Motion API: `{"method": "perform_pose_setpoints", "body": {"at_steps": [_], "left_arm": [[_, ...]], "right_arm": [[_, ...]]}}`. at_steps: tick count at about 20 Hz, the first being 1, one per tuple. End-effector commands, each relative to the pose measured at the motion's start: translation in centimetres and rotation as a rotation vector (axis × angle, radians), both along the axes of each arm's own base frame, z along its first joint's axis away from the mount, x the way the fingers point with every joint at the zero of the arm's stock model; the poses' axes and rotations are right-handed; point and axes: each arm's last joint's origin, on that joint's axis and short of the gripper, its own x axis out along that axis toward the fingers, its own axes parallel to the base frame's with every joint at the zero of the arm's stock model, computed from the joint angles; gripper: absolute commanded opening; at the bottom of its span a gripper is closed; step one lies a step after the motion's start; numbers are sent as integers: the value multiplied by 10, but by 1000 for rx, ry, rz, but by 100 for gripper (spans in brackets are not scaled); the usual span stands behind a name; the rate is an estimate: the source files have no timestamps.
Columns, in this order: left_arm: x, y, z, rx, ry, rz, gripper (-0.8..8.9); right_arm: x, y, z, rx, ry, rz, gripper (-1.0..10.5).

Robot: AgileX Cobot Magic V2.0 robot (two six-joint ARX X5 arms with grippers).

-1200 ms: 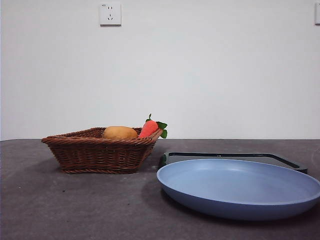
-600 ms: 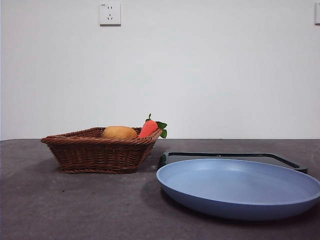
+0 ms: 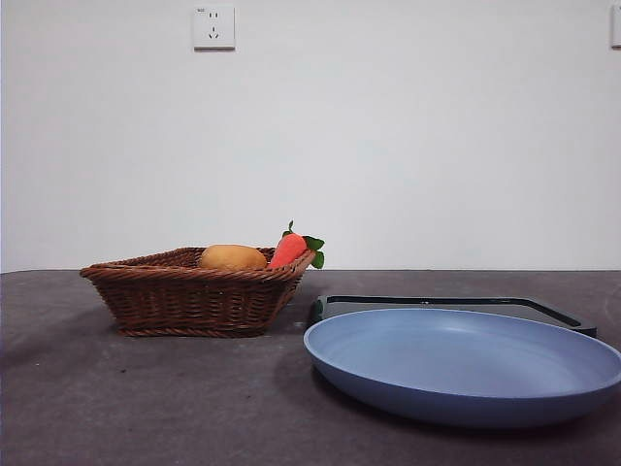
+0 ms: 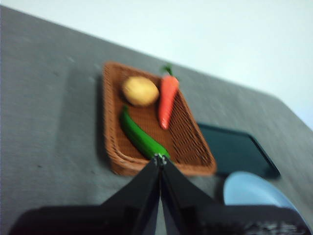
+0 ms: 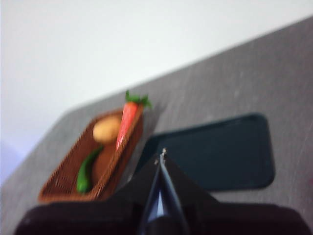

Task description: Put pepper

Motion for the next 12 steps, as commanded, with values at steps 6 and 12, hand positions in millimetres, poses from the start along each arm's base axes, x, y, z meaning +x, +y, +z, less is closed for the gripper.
{"method": "perform_pose_setpoints", "body": {"at_steps": [6,12], "left_arm": [[11,-5,33,145,75,-231,6],[17,-7,39,163,202,-345,6]], "right_arm": [[2,3,57,-261,198,139,5],[4,4,68,-378,390,230,5]]}}
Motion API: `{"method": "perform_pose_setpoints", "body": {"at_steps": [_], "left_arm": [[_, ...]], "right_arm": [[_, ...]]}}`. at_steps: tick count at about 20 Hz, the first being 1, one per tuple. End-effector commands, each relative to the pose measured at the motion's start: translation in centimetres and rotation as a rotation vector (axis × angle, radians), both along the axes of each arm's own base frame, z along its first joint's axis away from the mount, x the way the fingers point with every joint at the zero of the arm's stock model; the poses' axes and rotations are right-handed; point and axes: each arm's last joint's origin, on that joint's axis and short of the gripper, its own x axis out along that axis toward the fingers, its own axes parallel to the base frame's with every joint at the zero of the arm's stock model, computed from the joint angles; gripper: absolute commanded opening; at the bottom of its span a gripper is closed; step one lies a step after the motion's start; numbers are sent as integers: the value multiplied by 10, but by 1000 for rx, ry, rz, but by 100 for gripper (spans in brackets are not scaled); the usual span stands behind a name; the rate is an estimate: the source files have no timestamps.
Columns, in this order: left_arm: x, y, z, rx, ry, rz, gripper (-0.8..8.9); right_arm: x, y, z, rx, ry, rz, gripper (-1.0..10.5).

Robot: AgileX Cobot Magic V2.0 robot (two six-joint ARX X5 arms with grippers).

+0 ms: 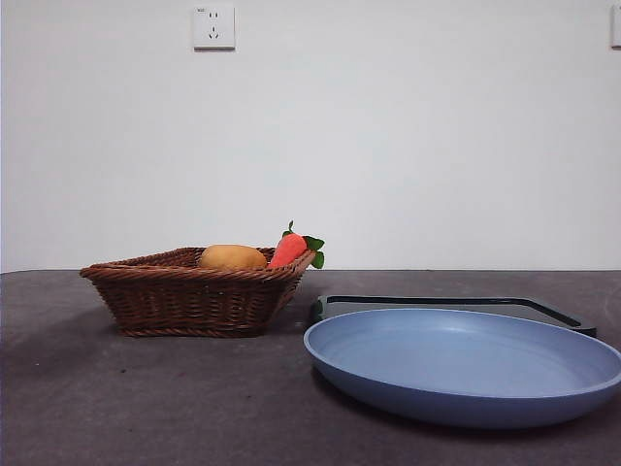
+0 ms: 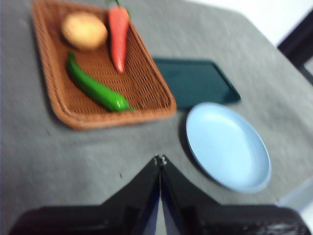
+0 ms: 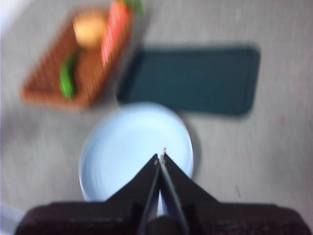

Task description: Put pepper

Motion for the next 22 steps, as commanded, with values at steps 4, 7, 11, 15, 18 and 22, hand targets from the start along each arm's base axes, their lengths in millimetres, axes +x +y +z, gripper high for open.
{"method": "perform_pose_setpoints", "body": {"at_steps": [4,7,11,15,18,22], "left_arm": [[3,-1,5,24,20,-53,10],[3,-1,5,22,22,-50,219],[3,-1,5,20,22,-53,373],[3,-1,6,17,20,-51,373],[3,-1,6,17,20,-51,373],[3,-1,6,17,20,-51,373]], "right_arm": [[7,1,-4,-70,88,63,15],[11,1,-5,-68,105,61,159],[18,2,-9,-61,142,55,299],[42,4,-18,-64,198,62,299],[69,12,-31,-67,258,88,299],[109,24,-63,-84,373,125,299]]}}
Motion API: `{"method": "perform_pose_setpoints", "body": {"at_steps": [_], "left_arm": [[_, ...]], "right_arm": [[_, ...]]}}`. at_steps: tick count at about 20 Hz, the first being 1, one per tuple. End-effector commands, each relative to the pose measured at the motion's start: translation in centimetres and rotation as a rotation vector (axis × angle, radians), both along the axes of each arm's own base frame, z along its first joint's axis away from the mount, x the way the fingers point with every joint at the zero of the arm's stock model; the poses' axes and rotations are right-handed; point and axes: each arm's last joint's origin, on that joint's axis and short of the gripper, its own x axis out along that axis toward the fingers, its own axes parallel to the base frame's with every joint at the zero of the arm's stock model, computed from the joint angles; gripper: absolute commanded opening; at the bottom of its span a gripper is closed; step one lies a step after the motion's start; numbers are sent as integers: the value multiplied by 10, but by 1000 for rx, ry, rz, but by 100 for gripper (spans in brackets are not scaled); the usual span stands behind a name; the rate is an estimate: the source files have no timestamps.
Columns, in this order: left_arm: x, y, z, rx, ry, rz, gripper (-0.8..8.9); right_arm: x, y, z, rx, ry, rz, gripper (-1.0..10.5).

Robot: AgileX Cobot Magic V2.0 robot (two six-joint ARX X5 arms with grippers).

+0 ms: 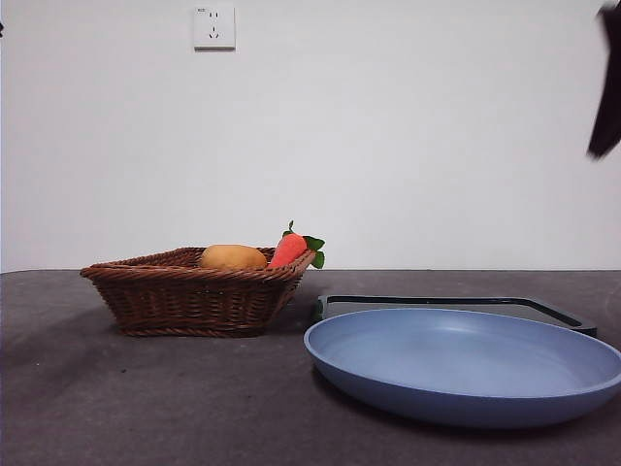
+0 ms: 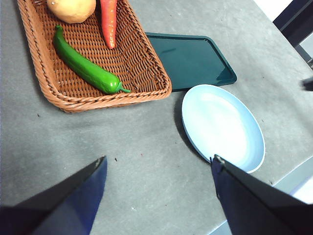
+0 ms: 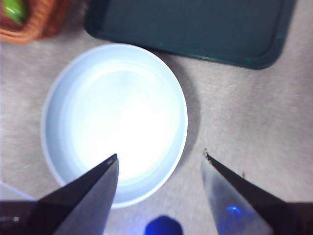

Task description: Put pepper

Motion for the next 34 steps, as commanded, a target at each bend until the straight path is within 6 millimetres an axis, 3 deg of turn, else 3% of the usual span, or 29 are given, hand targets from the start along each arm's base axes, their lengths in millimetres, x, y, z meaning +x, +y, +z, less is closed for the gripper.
{"method": "perform_pose_setpoints", "body": {"at_steps": [1,9,13,19,23,27,30,34], "left_arm": [[0,0,5,1,-27,-10,373],[0,0,5,0,-25,-8,373],[0,0,5,-2,-23,-7,373],[0,0,5,-11,-14,2,373],[0,0,5,-13,-11,5,373],[1,0,6,-20,0,37,373],[7,-3,9,-21,7,75,373],[39,-17,18,37,96,109,373]], "right_arm": [[19,7,-14,-6,50,12,299],[62,20,-72,-43,195,52,297],[71,22,-89,-47,222,53,290],[77,24,-106,-50,269,62,154],[77,25,-106,-48,264,64,6],[76,24,-102,-45,258,57,5],[70,23,-82,-30,188,46,5],[51,16,-42,-7,71,22,5]]}}
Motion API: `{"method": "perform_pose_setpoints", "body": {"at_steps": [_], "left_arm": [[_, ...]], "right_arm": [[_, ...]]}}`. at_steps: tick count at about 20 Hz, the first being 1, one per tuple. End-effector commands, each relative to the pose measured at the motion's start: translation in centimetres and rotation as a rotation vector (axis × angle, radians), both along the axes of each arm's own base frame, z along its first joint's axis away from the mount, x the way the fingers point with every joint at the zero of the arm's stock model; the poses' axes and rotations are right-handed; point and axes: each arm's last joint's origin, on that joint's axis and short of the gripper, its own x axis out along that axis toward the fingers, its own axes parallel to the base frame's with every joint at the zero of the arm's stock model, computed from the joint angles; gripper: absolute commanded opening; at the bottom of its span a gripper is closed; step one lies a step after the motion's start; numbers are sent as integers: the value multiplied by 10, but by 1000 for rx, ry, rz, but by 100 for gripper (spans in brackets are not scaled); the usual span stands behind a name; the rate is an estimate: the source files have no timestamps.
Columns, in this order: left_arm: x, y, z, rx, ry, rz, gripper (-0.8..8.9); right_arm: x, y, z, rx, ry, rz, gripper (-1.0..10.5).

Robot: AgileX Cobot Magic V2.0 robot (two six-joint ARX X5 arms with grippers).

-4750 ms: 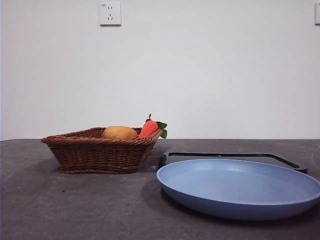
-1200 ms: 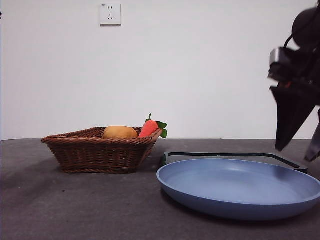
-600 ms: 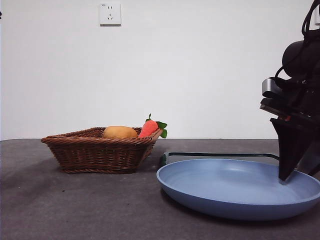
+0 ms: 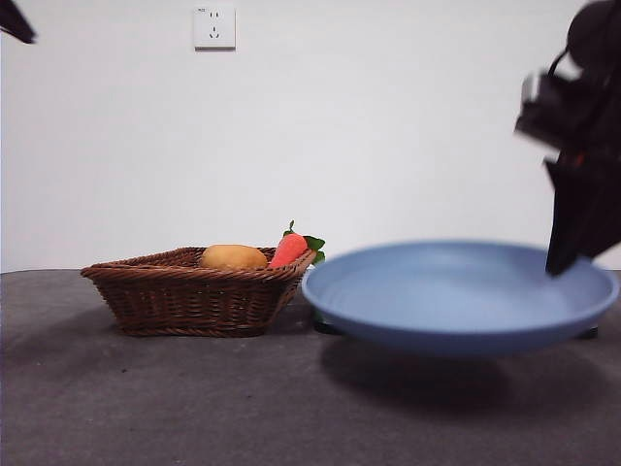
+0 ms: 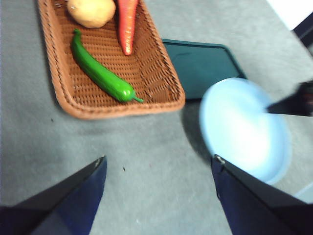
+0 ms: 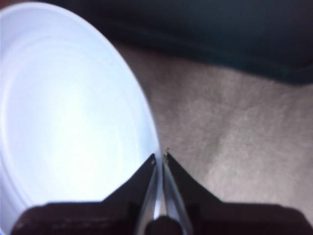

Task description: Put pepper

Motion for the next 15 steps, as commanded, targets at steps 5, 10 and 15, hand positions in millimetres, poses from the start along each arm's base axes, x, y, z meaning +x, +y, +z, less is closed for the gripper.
{"method": "perform_pose_setpoints", "body": {"at_steps": [5,10,15], "left_arm": [[82,-42,11,149,130,53,373],[154,-85,-1,258,215,75,373],[202,-108,-32,331,331,140,373]], "right_arm": [[-38,-18,58,32,-192,-59,5],[-70,-26,87,49,-314,-80,5],[-85,-27,98,62,-378,-84,5]]}}
